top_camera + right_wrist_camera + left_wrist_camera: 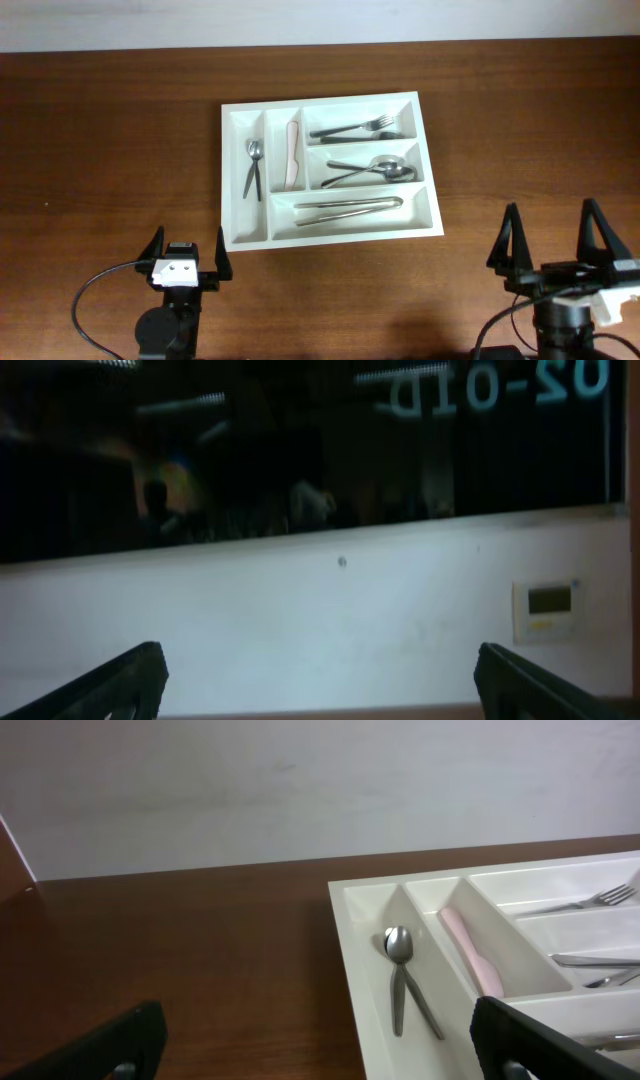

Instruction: Pack container

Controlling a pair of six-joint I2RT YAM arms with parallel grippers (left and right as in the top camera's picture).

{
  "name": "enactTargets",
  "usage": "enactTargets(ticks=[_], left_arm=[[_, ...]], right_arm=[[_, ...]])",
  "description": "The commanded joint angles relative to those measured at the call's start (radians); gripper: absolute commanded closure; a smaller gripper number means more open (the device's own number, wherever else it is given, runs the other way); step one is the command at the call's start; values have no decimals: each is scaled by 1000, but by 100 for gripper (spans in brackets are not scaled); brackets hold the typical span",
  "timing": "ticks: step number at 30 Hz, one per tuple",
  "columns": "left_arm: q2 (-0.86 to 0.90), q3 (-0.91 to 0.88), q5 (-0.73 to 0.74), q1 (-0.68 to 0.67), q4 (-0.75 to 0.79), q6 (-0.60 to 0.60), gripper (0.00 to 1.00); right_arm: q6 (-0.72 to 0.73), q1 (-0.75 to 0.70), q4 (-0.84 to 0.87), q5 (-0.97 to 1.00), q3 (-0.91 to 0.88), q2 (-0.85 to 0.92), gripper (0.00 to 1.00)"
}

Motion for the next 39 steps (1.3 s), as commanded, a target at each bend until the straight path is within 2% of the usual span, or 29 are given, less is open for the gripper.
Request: enactTargets(ticks=[1,5,17,39], left_arm=[[-10,-4,11,5,-1,16,1],[-10,-4,11,5,-1,16,1],[-10,-4,11,5,-1,16,1],[-10,-4,11,5,-1,16,1]], right_arm=[[6,12,33,-6,-34,-64,1],[6,31,44,-6,-64,-118,1],[3,115,44,2,-108,-118,1],[4,112,50,118,-453,-118,1]])
